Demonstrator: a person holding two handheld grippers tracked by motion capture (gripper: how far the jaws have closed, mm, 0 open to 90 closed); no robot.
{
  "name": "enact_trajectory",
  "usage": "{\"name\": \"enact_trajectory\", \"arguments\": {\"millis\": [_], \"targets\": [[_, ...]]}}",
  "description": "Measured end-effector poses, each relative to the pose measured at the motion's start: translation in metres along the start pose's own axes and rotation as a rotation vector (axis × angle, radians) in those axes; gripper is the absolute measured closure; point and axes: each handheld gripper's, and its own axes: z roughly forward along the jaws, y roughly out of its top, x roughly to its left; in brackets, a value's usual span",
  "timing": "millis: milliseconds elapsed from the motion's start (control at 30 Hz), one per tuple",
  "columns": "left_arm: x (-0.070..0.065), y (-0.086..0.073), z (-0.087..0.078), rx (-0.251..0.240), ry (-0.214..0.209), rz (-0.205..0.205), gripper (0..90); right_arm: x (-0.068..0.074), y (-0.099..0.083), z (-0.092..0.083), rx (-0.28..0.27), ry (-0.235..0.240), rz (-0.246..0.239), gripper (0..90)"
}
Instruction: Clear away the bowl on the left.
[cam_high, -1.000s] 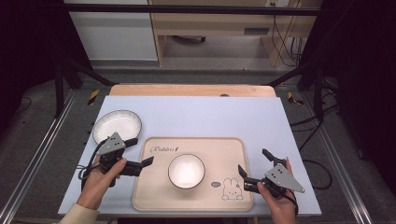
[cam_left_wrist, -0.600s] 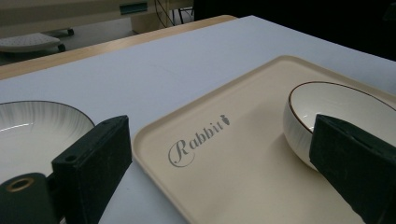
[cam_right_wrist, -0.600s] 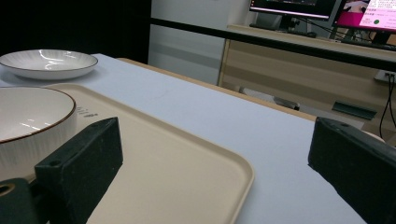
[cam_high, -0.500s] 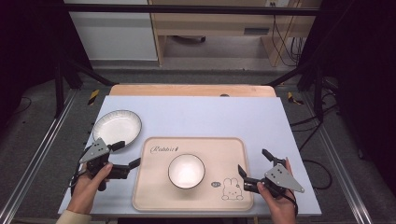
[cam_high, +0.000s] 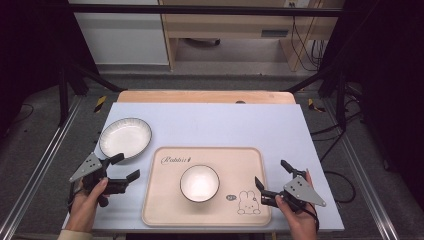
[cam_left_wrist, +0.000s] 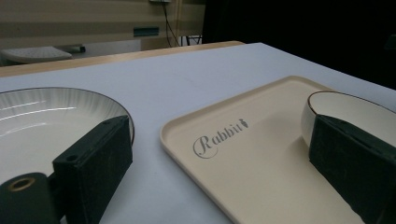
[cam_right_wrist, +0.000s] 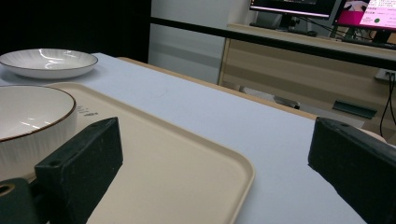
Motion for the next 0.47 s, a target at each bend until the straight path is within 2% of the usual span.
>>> {"name": "enact_trajectory", "arguments": {"millis": [200, 400, 467], "targets": [[0.009, -0.009, -0.006, -0.002, 0.031, -0.015, 6.1, 0.000, -0.001, 0.000, 0.006, 0.000, 0.001, 3.2], [0.006, -0.013, -0.008, 0.031, 0.028, 0.041, 6.1, 0.000, -0.002, 0.000, 0.007, -0.004, 0.005, 3.2], [0.004, -0.013, -0.007, 0.038, 0.026, 0.046, 6.1, 0.000, -0.002, -0.001, 0.008, -0.005, 0.007, 3.2]]}}
